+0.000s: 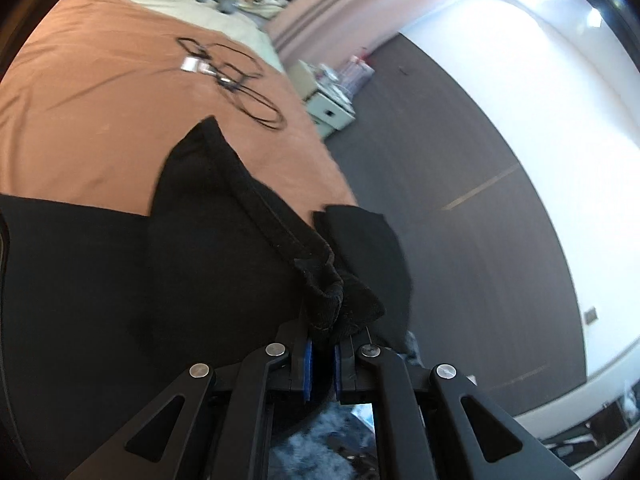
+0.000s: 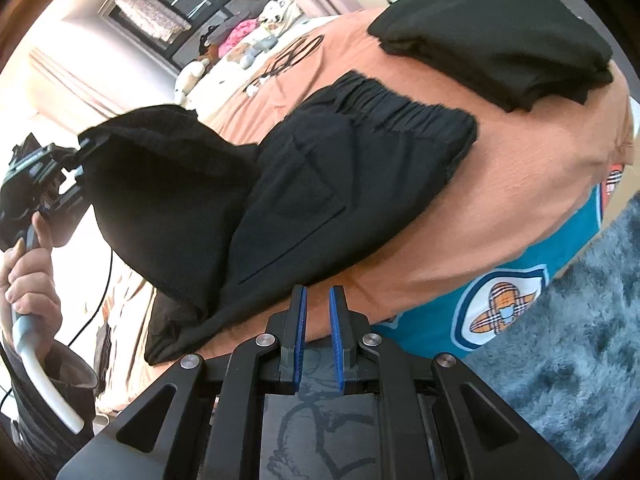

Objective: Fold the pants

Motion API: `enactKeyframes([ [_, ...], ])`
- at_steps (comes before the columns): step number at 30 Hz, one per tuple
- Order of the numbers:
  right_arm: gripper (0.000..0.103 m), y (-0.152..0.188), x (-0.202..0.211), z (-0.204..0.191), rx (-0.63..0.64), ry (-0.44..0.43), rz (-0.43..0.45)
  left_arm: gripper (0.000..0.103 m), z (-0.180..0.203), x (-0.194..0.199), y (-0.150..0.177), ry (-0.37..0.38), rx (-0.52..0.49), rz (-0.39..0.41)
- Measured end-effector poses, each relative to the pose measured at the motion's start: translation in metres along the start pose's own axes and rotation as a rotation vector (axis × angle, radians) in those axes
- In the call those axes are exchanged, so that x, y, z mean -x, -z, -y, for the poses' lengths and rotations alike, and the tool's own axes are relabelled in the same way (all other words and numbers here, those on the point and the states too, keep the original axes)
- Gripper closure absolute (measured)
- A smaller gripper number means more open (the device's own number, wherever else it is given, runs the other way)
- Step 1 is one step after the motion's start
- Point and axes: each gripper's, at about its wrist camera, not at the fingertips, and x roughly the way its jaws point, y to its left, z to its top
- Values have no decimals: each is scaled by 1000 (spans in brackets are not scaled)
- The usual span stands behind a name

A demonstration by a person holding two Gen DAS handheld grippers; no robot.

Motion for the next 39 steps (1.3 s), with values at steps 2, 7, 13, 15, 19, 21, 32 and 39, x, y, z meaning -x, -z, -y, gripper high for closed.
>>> enactKeyframes([
  [2, 94, -1, 6, 4, -11, 7, 11, 97, 15, -11, 1, 30, -19, -19],
  [7, 94, -7, 19, 12, -28, -21, 45, 97, 45, -32, 10, 98, -64, -66],
  [13, 74, -13, 22, 16, -62, -98, 82, 97, 30, -43, 30, 77, -70, -110],
  [15, 42, -15, 21, 20, -79, -111, 101, 97, 18, -40, 35, 54, -65, -119],
  [19, 41, -16, 14, 19, -91, -163, 97, 96, -11, -25, 45, 5, -45, -111],
  [21, 41, -17, 6, 17, -107, -191, 85, 94, -26, -18, 49, -29, -35, -97],
  [32, 41, -33, -50, -2, -181, -270, 31, 75, -100, 25, 63, -177, 54, -67],
  [39, 41, -55, -88, -8, -232, -312, 10, 58, -136, 60, 69, -212, 111, -44],
])
